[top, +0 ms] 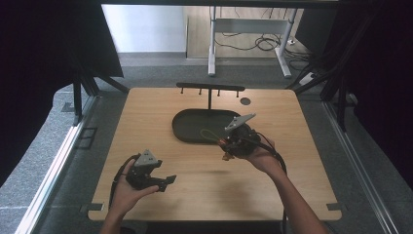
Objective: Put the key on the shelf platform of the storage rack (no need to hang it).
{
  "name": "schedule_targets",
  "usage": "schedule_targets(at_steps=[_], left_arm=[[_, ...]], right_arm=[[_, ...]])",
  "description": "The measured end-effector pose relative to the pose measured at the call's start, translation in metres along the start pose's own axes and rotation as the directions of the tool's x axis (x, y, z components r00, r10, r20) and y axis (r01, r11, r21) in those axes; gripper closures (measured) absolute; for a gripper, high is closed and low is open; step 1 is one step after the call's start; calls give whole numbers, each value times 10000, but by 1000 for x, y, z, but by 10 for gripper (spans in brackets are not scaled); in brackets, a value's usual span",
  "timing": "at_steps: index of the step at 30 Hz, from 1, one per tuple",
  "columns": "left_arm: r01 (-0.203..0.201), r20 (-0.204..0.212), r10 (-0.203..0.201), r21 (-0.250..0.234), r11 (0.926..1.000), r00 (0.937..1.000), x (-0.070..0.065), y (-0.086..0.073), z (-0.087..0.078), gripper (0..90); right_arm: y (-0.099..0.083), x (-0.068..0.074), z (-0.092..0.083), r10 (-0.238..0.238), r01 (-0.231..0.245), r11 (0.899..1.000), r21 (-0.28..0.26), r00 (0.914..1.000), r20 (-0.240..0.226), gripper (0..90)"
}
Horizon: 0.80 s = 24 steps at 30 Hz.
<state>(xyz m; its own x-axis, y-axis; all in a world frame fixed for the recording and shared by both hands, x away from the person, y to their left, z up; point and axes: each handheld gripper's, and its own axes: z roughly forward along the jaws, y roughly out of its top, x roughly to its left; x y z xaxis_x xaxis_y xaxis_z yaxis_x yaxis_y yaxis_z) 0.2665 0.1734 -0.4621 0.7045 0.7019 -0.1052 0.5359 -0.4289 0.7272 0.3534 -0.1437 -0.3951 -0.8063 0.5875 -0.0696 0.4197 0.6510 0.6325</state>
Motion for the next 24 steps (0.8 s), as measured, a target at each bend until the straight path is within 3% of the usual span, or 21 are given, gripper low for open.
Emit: schedule_targets(at_steps=[24], left_arm=[[15, 31, -15, -18, 10000, 10000, 0, 0, 0, 230]], right_arm=[[19, -25, -2, -19, 8, 9989, 466, 9997, 242, 666]])
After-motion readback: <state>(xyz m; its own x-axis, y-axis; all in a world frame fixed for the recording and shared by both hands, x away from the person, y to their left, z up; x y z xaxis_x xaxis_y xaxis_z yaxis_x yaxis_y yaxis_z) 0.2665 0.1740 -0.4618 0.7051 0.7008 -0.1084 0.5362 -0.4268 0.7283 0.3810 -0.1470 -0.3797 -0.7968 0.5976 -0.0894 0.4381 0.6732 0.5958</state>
